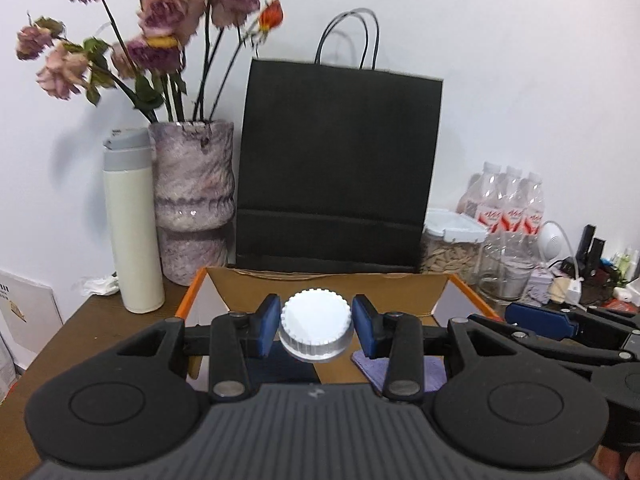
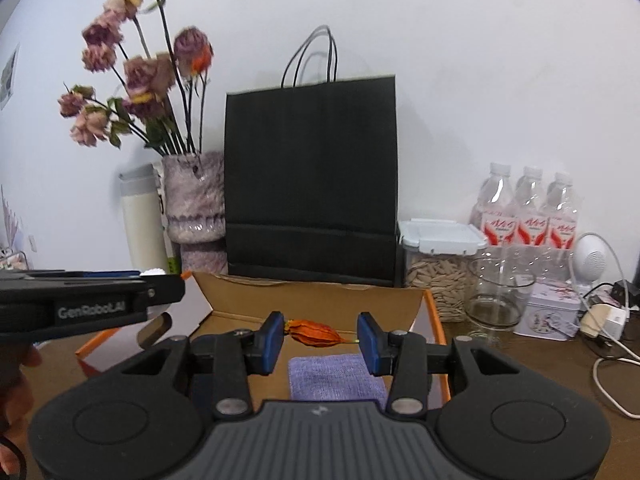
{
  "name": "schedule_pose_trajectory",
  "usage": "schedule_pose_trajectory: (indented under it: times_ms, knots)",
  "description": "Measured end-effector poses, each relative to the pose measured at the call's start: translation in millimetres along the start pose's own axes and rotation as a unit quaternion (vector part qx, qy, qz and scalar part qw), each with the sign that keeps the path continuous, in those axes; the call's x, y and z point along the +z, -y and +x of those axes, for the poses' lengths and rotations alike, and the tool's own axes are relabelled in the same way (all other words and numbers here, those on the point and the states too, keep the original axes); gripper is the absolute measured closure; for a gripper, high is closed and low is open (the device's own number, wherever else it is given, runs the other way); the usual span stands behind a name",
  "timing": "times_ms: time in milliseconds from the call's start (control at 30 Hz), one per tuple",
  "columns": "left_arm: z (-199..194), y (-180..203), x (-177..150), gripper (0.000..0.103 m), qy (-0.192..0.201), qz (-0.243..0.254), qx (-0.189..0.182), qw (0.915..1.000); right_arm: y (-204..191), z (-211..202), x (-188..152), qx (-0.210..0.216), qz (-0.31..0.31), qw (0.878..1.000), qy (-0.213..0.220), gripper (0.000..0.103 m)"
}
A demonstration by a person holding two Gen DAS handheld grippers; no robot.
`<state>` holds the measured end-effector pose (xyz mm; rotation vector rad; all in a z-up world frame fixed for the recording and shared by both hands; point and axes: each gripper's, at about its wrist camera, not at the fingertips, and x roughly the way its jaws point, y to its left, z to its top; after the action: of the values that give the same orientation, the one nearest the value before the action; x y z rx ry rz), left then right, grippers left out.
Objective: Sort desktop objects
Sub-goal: 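Carry the orange item and white cap into the box and open both grippers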
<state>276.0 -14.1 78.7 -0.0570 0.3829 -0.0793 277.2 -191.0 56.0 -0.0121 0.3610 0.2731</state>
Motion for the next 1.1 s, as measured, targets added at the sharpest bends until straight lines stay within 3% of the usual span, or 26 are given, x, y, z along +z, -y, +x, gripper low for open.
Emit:
schedule_pose_trajectory:
  times_ms: [167, 500, 867, 1100]
  knots:
    - [29.8, -1.3, 0.4, 0.063, -0.018, 0.005, 0.005, 0.9998, 4.1, 31.1, -0.3, -0.005, -0.009, 1.000, -0.020, 0.064]
    - [82.1, -2.0, -16.4, 0.063, -0.092, 0.016, 0.006, 0.9957, 15.6, 73.6, -8.9, -0.003, -0.008, 0.997, -0.082, 0.064]
    - [87.5, 2.7, -30.6, 0.063, -0.128, 0.032, -0.011, 0.9912, 16.7, 78.4, -15.7, 0.011, -0.003, 0.991, -0.133, 0.064]
    - [88.7, 4.1, -31.9, 0.062, -0.132, 0.040, -0.009, 0.9903, 15.8, 78.3, -17.7, 0.014, -0.003, 0.990, -0.138, 0.064]
